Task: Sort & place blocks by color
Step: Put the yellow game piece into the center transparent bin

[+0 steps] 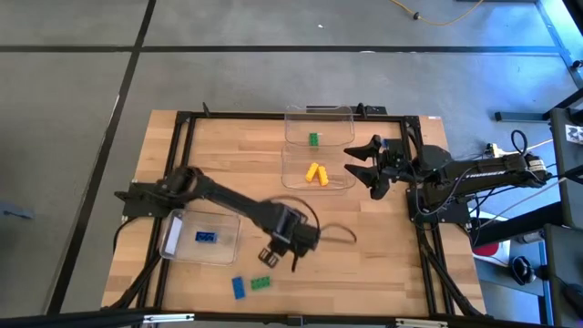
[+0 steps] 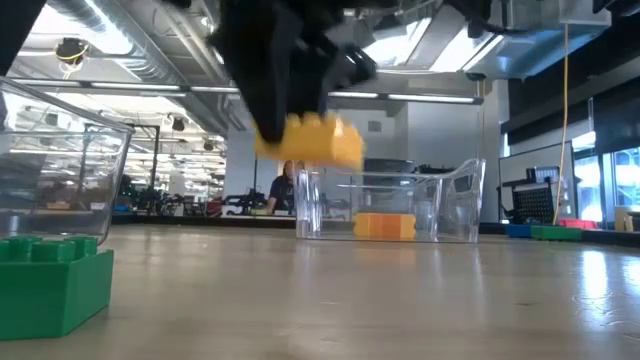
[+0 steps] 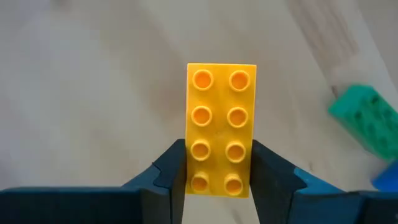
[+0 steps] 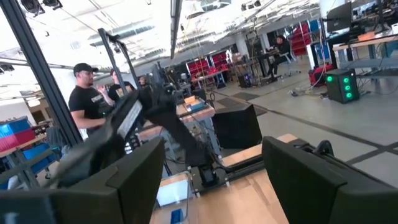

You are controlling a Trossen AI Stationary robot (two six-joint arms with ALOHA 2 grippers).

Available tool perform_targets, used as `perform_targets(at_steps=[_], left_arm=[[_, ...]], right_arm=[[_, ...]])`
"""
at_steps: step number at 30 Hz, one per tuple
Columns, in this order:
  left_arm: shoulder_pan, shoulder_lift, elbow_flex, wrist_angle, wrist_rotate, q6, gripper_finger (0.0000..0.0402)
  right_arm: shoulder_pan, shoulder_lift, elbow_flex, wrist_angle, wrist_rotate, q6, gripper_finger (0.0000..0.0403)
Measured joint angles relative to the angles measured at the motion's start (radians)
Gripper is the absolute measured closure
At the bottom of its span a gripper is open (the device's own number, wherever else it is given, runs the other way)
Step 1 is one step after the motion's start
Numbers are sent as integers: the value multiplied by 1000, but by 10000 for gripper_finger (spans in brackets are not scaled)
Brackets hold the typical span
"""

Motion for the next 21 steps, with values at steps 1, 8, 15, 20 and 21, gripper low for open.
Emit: perform_targets(at_steps=[1, 8, 15, 20, 21], left_arm=[[13, -34, -12, 1, -1, -18, 277], [103, -440, -347, 262, -77, -186, 277], [153, -937, -796, 555, -225, -414, 277], [175, -1204, -1047, 829, -261, -516, 277], [182, -1242, -1088, 886, -258, -523, 277]], right_arm=[[0, 0, 0, -3, 0, 0, 130], [0, 0, 0, -5, 0, 2, 130], [0, 0, 0, -17, 0, 46, 130], [0, 1, 0, -34, 0, 110, 130], [0, 2, 0, -33, 0, 109, 130]])
